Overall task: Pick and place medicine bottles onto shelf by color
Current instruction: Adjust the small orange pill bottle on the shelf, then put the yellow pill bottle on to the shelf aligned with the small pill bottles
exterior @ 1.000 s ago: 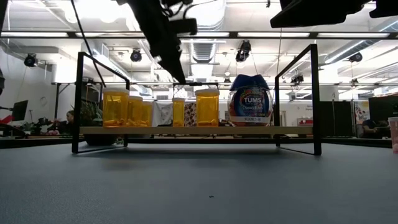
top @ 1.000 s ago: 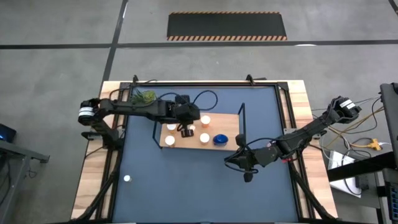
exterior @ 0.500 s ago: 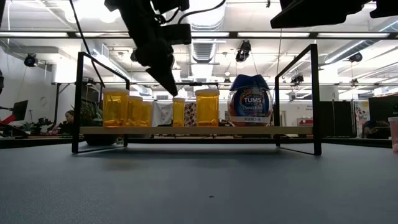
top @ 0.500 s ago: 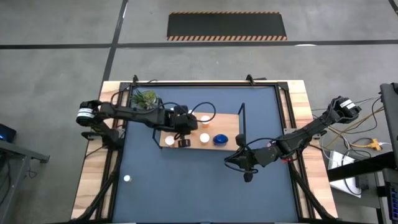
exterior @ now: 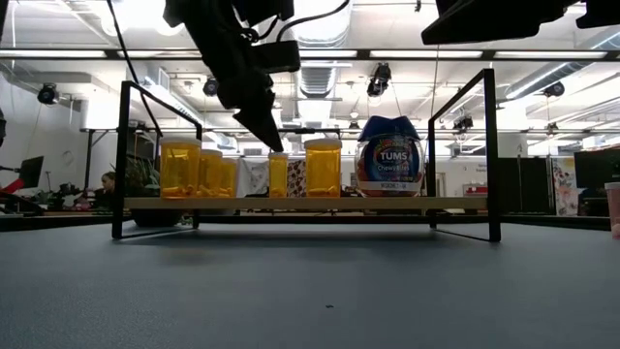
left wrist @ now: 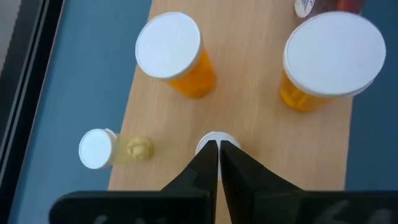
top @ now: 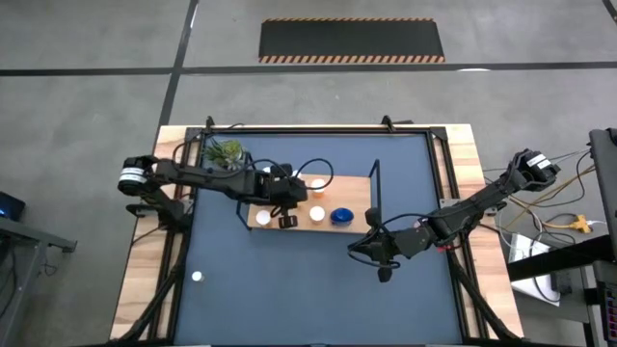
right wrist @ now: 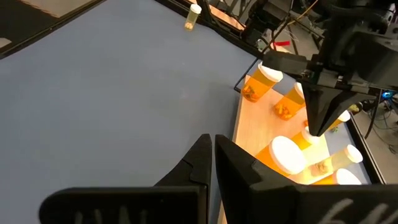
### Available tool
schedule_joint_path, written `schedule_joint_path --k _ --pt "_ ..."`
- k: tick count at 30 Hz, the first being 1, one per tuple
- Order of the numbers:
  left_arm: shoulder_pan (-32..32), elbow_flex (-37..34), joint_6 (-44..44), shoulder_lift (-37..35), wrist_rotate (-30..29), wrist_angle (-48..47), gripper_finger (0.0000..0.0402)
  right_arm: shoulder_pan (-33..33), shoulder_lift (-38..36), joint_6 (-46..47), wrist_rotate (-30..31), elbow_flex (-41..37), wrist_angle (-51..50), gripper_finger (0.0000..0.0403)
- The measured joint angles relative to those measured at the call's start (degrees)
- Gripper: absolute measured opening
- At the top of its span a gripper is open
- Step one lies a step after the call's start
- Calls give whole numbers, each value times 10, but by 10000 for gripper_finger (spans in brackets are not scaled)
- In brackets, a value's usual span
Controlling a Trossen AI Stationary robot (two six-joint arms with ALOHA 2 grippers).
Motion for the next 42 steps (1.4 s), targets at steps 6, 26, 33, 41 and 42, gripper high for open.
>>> schedule_joint_path --k 6,26,33,41,42 --pt "0 -4 0 -1 -17 -1 3 0 0 0 0 0 0 13" --pt "4 -5 2 -6 -50 5 3 0 0 6 0 0 0 13" --pt "-4 -2 -20 -45 -52 6 3 0 0 6 0 0 0 13" --pt "-117 -2 -59 -83 -49 77 3 0 0 6 0 0 -5 13" --pt "-138 -2 -62 -86 -49 82 3 0 0 6 0 0 -6 13"
